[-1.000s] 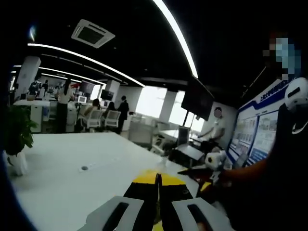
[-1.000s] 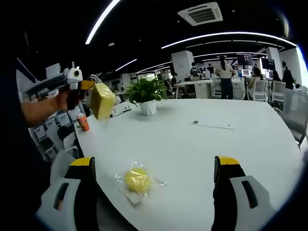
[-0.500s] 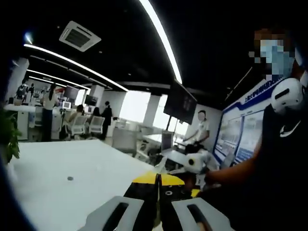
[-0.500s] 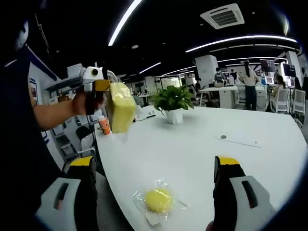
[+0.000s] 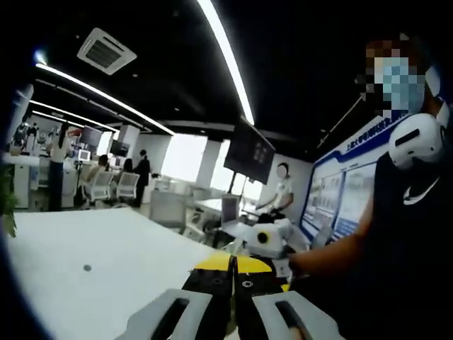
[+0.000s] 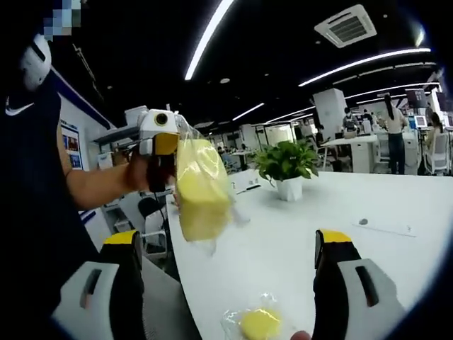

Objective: Compare the silicone blocks by pressing each to a similar depth, holding the contact briefly, and releasing to observe deformation and rebound differences across the visible hardness samples.

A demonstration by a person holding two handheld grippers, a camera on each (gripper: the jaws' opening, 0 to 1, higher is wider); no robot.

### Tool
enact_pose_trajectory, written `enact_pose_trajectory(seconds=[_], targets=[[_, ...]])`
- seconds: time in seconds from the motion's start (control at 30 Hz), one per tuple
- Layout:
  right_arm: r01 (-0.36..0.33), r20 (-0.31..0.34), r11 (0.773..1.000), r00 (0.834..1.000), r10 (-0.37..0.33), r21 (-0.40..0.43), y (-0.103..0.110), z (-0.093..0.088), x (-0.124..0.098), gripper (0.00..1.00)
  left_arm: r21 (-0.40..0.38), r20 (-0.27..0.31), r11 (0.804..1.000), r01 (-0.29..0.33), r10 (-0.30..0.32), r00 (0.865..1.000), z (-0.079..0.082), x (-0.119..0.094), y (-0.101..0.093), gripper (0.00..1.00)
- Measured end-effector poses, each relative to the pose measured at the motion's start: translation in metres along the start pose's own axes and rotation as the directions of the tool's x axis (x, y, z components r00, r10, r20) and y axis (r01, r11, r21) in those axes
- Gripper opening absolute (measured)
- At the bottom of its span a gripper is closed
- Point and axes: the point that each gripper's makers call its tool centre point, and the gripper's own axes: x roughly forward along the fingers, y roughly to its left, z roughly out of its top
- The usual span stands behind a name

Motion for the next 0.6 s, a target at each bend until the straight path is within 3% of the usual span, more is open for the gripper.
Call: enact_pose_trajectory(seconds=[0.07,0.17,0.3,0.43,0.6], targets=[[-0.009,0.014,1.0,1.0,0.009,0.003,0.002,0.004,0.002,0.93,-0.004,0.015,1.0,0.01,-0.01,1.0,0.004,0.0,-0.003,0.0],[-0.065,0.022,0.998,0.998,0.065,0.019,0.013,0.009,0.006,0.79,-0.012,0.04,1.0,0.017,-0.016,0.999,0.009,-0.001,-0.006,0.0],[-0.083,0.054,0.996,0.995,0.082,0.012,0.019,0.018,0.009,0.77,-0.028,0.067,0.999,0.025,-0.023,0.998,0.013,0.0,-0.009,0.0],[-0.113,0.104,0.993,0.989,0.11,0.023,0.025,0.031,0.008,0.68,-0.027,0.065,0.999,0.037,-0.036,0.997,0.013,0.001,-0.013,0.0],[-0.132,0.106,0.991,0.986,0.13,0.01,0.031,0.035,0.009,0.59,-0.034,0.072,0.998,0.048,-0.046,0.996,0.013,0.003,-0.018,0.0]])
